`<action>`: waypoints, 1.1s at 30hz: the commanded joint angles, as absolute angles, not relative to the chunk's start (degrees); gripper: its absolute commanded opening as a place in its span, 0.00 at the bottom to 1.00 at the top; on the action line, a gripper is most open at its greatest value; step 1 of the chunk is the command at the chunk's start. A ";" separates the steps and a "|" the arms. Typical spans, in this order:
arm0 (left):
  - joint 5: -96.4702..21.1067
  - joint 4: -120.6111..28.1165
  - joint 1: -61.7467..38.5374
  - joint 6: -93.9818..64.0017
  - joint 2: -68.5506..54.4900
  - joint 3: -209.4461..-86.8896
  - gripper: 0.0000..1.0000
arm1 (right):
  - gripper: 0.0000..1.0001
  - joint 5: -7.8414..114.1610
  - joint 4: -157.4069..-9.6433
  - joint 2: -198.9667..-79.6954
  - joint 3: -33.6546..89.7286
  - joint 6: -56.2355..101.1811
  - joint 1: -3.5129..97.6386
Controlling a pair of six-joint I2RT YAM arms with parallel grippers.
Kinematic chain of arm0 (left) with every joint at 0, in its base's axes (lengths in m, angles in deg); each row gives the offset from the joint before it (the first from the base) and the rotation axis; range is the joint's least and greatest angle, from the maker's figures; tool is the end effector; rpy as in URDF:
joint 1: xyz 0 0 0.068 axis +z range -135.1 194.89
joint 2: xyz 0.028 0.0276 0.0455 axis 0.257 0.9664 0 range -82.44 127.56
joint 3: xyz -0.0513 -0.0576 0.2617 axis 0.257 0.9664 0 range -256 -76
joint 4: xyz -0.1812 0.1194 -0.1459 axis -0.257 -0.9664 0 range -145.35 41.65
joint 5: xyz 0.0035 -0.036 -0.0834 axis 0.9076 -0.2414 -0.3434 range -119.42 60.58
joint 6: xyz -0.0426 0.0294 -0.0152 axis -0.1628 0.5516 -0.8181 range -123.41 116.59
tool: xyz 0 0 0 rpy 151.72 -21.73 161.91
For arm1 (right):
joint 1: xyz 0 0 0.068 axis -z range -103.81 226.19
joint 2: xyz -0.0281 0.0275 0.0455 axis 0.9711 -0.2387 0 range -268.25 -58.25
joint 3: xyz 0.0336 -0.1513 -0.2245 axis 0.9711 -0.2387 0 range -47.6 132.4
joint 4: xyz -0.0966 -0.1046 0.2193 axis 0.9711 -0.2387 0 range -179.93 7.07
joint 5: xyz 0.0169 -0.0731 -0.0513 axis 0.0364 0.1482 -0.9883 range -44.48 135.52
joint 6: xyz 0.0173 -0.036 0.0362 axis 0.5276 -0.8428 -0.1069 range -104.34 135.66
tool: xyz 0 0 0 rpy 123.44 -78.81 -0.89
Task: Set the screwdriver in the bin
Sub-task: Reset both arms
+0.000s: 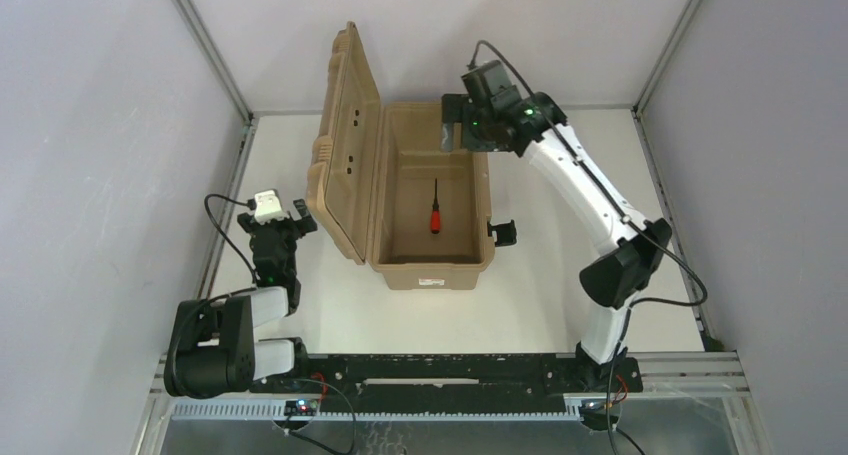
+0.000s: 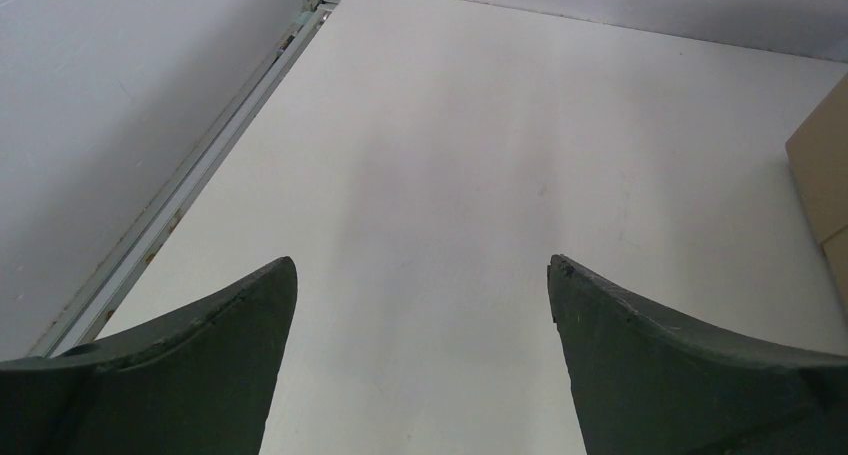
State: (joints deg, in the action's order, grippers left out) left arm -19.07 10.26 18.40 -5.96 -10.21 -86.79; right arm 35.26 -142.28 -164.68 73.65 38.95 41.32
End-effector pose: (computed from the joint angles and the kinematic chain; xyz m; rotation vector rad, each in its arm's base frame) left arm 0.2173 0.0197 0.1730 -0.2245 1.6060 0.1592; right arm 0.3267 0.2201 0.4109 -0.1491 2.3466 0.2941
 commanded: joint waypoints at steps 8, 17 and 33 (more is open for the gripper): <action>-19.00 11.93 18.55 -5.12 -10.38 -87.07 1.00 | 1.00 37.27 -124.95 -144.82 47.84 32.11 54.76; -18.99 11.94 18.46 -5.16 -10.44 -87.07 1.00 | 1.00 40.63 -111.89 -133.76 28.14 28.18 64.67; -19.00 11.94 18.47 -5.12 -10.41 -87.03 1.00 | 1.00 44.90 -84.69 -131.41 -0.25 21.57 69.52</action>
